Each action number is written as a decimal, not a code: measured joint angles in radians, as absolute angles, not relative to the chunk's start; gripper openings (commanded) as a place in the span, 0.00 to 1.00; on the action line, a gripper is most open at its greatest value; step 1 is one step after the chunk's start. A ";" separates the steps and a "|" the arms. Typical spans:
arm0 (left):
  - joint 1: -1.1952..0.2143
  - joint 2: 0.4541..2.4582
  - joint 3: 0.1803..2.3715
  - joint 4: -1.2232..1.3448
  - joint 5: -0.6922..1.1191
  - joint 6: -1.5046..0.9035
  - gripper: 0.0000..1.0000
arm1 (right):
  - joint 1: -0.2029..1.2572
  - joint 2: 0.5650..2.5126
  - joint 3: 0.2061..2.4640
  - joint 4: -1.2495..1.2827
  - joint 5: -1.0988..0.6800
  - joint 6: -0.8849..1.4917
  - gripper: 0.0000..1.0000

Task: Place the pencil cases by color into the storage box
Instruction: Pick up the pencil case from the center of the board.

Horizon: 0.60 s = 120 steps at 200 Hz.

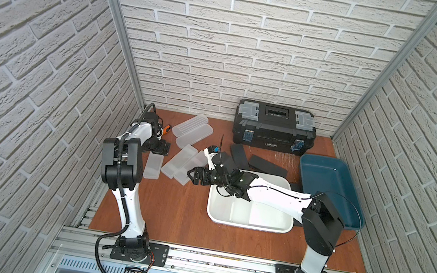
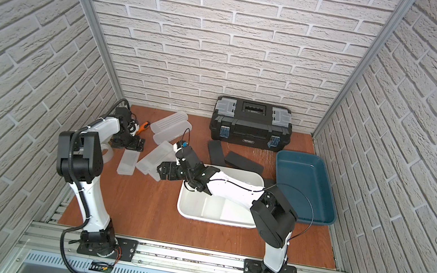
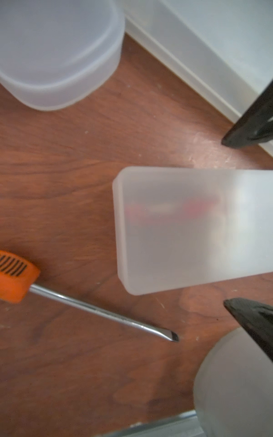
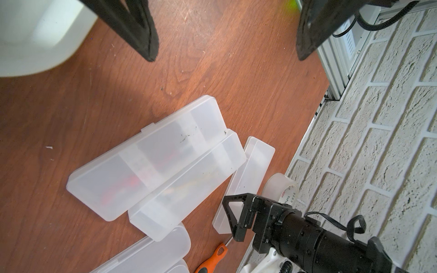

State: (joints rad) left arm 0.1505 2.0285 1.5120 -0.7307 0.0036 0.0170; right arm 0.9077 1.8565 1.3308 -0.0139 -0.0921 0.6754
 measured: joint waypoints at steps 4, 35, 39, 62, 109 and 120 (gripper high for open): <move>0.150 2.035 1.517 -0.732 0.005 0.017 0.97 | 0.908 1.856 1.331 -0.014 -0.092 0.675 0.91; 0.150 2.083 1.554 -0.738 0.009 0.019 0.94 | 0.908 1.856 1.329 -0.004 -0.095 0.673 0.91; 0.150 2.089 1.557 -0.738 0.008 0.019 0.93 | 0.908 1.856 1.329 -0.004 -0.095 0.673 0.91; 0.151 2.110 1.570 -0.745 0.009 0.017 0.86 | 0.908 1.856 1.329 -0.002 -0.096 0.673 0.91; 0.151 2.110 1.570 -0.757 0.017 0.004 0.53 | 0.908 1.856 1.329 -0.002 -0.095 0.673 0.91; 0.151 2.109 1.570 -0.758 0.019 -0.001 0.53 | 0.908 1.856 1.329 -0.002 -0.095 0.673 0.91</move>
State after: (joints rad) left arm 0.1513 2.1090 1.5703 -0.7578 0.0189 -0.0006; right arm 0.9081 1.8565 1.3293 -0.0025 -0.0952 0.6727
